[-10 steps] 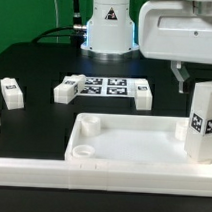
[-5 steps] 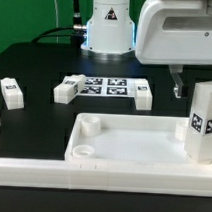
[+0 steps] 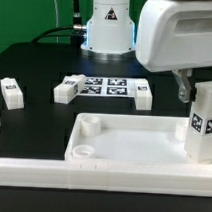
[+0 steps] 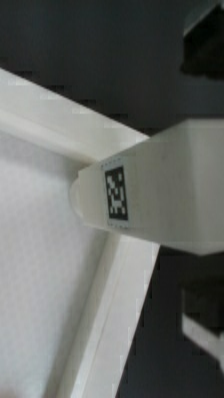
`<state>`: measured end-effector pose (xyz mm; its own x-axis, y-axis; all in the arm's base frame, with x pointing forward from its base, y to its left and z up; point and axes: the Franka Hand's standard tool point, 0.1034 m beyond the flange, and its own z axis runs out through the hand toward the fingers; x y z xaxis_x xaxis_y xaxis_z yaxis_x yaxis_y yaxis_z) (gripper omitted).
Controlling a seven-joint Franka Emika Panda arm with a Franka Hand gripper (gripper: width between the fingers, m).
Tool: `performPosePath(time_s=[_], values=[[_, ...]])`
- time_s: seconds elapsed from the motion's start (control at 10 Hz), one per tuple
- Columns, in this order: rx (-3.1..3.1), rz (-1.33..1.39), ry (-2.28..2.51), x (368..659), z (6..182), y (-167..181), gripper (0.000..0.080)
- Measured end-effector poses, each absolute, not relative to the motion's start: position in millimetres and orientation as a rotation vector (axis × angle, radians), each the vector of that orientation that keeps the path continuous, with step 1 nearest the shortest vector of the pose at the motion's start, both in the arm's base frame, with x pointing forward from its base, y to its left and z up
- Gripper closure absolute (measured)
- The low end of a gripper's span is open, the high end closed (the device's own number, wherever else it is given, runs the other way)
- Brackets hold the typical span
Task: Assemble desk
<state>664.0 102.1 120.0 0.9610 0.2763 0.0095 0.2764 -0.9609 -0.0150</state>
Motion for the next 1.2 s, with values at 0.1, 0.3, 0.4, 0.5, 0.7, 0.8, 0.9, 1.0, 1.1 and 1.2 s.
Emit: performPosePath(time_s=[0.1,0.3,0.4,0.5,0.7,0.8,0.9,1.0,1.1,1.2], values=[[-3.095,-0.011,-0.436,664.0,120.0,102.0,0.0262],[-3.095,-0.011,-0.436,664.1,120.0,101.6,0.0511],[-3.096,-0.011,-0.423,664.1,120.0,101.7,0.0511],[-3.098,-0.011,-0.408,664.1,119.9,101.7,0.0511],[-3.098,-0.029,-0.182,663.3,119.6,99.5,0.0511],[-3.092,-0.041,-0.007,661.9,119.3,98.4,0.0511],[-3.073,-0.052,0.181,661.6,119.1,97.0,0.0511],[-3.049,-0.060,0.332,662.0,118.8,95.7,0.0511],[-3.026,-0.069,0.480,662.4,118.5,95.5,0.0511],[-2.995,-0.066,0.640,662.7,118.5,95.2,0.0511]])
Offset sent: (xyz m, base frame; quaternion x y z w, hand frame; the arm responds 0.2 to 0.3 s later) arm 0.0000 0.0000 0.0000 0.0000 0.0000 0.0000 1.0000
